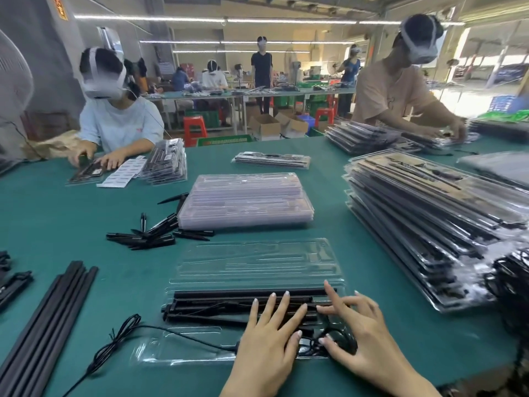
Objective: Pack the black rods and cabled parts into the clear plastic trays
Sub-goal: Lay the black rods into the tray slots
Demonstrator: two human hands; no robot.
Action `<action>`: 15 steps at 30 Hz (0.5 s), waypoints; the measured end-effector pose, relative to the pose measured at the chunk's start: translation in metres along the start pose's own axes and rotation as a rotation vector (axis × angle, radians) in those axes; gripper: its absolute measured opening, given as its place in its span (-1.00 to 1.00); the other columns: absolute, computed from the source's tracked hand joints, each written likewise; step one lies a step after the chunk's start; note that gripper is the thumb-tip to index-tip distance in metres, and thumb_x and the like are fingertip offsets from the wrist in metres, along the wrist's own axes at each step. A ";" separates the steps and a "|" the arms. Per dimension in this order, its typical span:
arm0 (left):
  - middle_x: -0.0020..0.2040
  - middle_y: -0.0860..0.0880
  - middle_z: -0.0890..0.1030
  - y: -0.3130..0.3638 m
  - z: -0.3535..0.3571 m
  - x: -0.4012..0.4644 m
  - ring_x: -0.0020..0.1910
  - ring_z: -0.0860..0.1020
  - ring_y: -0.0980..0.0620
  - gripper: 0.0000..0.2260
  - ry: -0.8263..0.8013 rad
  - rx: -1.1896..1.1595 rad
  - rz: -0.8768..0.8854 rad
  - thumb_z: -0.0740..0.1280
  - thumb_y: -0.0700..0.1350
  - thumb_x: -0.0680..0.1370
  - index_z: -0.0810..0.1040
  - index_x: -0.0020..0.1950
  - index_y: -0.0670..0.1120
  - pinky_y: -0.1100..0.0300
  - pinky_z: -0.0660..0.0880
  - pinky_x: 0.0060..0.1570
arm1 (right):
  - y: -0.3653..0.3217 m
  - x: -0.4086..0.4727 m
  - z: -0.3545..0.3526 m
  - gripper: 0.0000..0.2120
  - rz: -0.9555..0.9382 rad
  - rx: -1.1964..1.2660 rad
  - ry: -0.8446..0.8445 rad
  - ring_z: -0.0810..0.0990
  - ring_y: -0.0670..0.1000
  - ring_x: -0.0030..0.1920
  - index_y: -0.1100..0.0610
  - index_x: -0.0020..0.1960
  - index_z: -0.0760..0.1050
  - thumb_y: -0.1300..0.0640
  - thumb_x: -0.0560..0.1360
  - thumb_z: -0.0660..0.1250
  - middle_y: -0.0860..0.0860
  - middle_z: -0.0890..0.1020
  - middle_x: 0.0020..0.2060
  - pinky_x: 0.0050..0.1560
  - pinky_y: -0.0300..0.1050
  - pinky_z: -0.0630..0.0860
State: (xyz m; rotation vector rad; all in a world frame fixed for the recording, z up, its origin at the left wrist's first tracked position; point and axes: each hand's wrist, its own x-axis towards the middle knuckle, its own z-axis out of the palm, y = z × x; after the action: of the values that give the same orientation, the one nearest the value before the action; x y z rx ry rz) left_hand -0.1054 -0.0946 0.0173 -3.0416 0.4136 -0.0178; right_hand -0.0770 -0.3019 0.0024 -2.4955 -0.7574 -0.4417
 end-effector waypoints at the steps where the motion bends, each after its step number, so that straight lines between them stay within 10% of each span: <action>1: 0.23 0.14 0.58 0.000 0.001 0.000 0.19 0.57 0.10 -0.62 0.015 -0.001 0.001 0.08 0.12 0.48 0.54 0.23 0.29 0.03 0.06 0.28 | 0.001 0.000 0.001 -0.16 0.010 -0.008 0.012 0.32 -0.33 0.22 0.05 0.54 0.14 -0.18 0.36 0.36 -0.38 0.55 0.08 0.42 -0.20 0.06; 9: 0.21 0.07 0.60 0.008 0.002 0.001 0.17 0.59 0.03 -0.64 0.078 -0.027 -0.018 0.18 0.11 0.45 0.53 0.21 0.32 0.03 0.04 0.29 | 0.013 0.021 -0.013 -0.44 0.197 0.339 -0.213 0.40 -0.28 0.23 -0.25 0.40 0.25 -0.25 0.45 0.31 -0.34 0.58 0.07 0.46 -0.01 0.07; 15: 0.18 0.10 0.62 0.009 0.002 0.002 0.12 0.61 0.08 -0.59 0.100 -0.054 -0.010 0.33 0.13 0.32 0.54 0.17 0.35 0.09 0.18 0.23 | 0.041 0.088 -0.012 -0.48 0.588 0.611 -0.001 0.33 -0.02 0.40 -0.07 0.47 0.25 0.02 0.55 0.31 0.02 0.37 0.41 0.39 -0.10 0.23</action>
State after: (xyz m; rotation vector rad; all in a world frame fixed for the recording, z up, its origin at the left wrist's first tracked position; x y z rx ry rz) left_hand -0.1060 -0.1038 0.0145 -3.1056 0.4126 -0.1624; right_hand 0.0154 -0.3005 0.0360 -1.9954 -0.0957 0.0124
